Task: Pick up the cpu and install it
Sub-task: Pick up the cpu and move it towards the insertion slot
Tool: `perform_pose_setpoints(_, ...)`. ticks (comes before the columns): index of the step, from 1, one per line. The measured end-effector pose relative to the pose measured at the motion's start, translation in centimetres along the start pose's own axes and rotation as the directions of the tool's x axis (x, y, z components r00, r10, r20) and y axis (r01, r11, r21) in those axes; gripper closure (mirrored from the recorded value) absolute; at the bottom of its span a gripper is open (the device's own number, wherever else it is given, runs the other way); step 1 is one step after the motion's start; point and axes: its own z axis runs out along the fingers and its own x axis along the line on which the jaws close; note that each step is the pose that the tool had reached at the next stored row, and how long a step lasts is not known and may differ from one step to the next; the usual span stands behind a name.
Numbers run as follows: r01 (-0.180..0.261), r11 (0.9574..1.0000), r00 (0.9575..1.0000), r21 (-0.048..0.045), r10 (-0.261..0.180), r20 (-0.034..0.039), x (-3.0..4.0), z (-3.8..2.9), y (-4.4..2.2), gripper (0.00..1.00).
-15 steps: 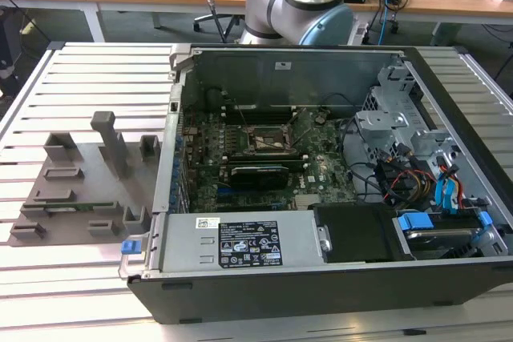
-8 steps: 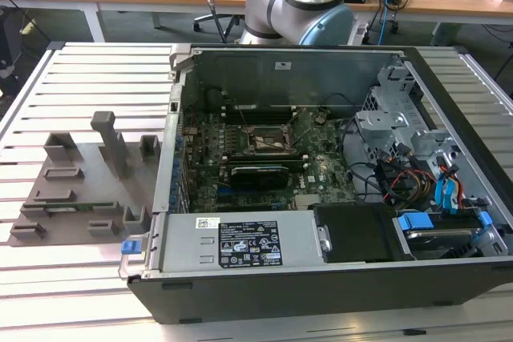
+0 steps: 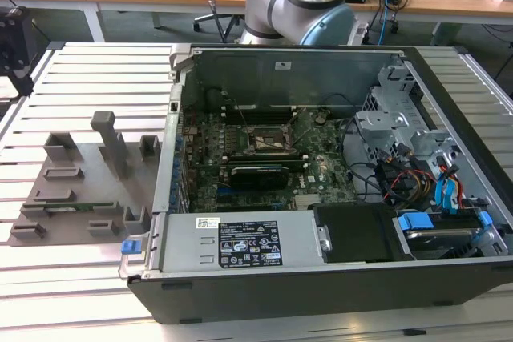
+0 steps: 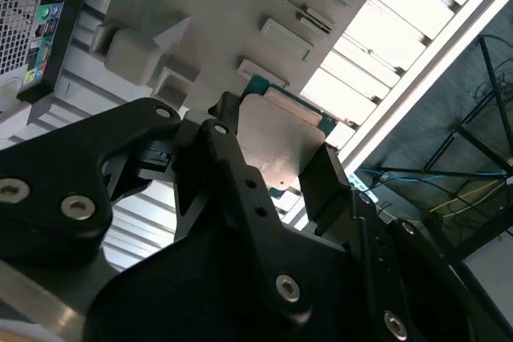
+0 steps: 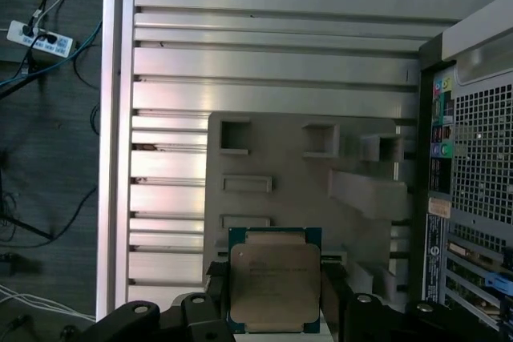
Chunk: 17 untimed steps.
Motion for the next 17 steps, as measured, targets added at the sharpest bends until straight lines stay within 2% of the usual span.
perform_pose_setpoints(6, 0.0, 1.0, 1.0, 0.0, 0.0, 0.0001, -1.5, 0.03, -0.05, 0.45)
perform_pose_setpoints(7, 0.0, 1.0, 1.0, -0.0001, 0.0, 0.0001, -1.97, 0.04, -0.07, 0.45)
perform_pose_setpoints(11, 0.0, 1.0, 1.0, -0.0001, 0.0, 0.0001, -2.76, 0.06, -0.09, 0.45)
perform_pose_setpoints(14, 0.0, 1.0, 1.0, -0.0001, 0.0, 0.0, -3.86, 0.08, -0.13, 0.45)
perform_pose_setpoints(17, 0.0, 1.0, 1.0, -0.0001, 0.0, 0.0, -4.58, 0.09, -0.15, 0.45)
